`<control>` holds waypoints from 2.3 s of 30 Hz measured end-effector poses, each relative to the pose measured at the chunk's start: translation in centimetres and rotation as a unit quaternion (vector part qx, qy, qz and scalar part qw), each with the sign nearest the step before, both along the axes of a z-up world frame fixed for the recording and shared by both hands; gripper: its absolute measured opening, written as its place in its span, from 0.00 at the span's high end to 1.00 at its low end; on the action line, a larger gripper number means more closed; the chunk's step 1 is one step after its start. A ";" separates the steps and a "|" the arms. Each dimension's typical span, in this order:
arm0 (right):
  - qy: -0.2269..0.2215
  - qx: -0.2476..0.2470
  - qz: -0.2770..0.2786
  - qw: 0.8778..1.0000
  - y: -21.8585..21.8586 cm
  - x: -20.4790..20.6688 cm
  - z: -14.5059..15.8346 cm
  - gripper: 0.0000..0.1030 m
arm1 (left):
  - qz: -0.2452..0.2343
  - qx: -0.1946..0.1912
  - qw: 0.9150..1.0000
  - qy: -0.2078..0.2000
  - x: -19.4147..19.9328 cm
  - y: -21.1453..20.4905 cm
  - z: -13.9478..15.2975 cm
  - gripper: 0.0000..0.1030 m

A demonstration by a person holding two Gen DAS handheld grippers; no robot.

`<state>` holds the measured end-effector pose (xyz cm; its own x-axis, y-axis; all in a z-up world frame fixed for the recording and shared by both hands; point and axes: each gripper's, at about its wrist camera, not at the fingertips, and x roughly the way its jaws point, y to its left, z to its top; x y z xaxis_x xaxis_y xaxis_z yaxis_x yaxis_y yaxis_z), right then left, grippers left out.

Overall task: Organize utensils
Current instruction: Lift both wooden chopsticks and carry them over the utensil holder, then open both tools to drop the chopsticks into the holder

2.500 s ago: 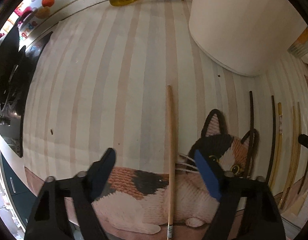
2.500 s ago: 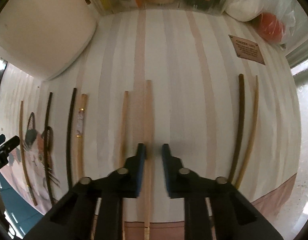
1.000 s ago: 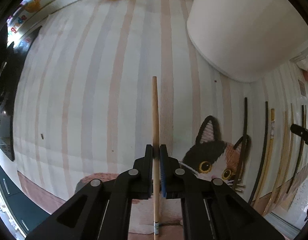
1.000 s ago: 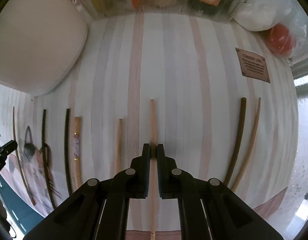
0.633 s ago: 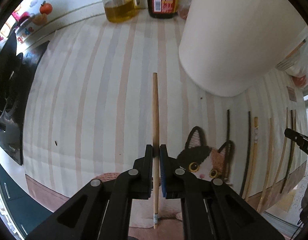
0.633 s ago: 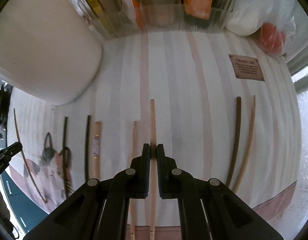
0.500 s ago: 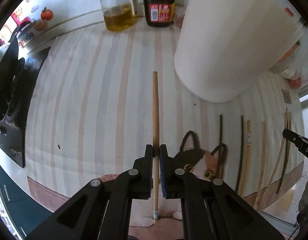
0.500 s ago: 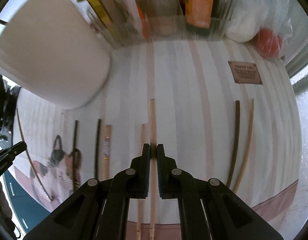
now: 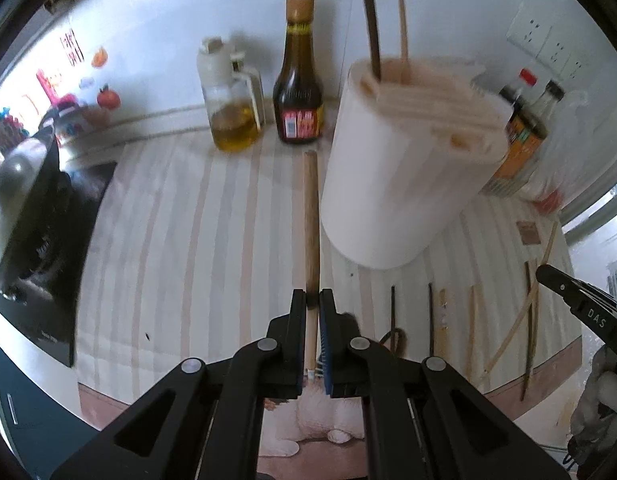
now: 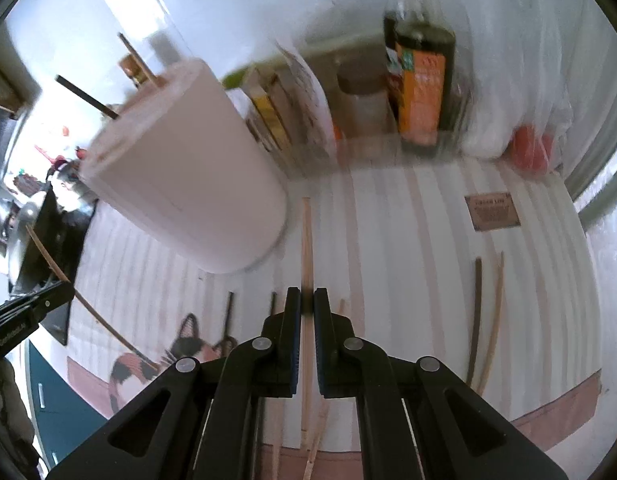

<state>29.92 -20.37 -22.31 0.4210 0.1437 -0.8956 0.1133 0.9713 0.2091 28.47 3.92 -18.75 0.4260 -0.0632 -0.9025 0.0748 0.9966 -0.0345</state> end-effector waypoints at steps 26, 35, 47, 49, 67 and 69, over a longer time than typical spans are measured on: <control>-0.232 0.010 0.033 0.972 2.8 7.0 20.0 0.94 | -0.011 -0.060 0.984 -0.169 3.7 -0.5 18.3 0.96; -0.270 -0.008 0.032 0.962 4.2 13.1 22.7 0.94 | -0.019 -0.065 0.977 -0.201 8.5 -2.7 21.7 0.96; -0.244 0.010 0.019 0.970 4.7 18.4 17.0 0.94 | -0.027 -0.050 0.987 -0.148 14.8 -5.1 16.3 0.96; -0.240 0.013 0.015 0.971 4.6 18.9 16.2 0.94 | -0.025 -0.052 0.988 -0.141 15.5 -5.0 15.6 0.96; -0.196 0.033 0.065 0.978 5.2 17.1 11.8 0.93 | -0.041 -0.073 0.991 -0.109 16.2 -5.2 13.3 0.91; -0.190 0.033 0.068 0.979 5.2 16.5 12.0 0.84 | -0.031 -0.065 0.991 -0.116 15.7 -4.7 13.9 0.84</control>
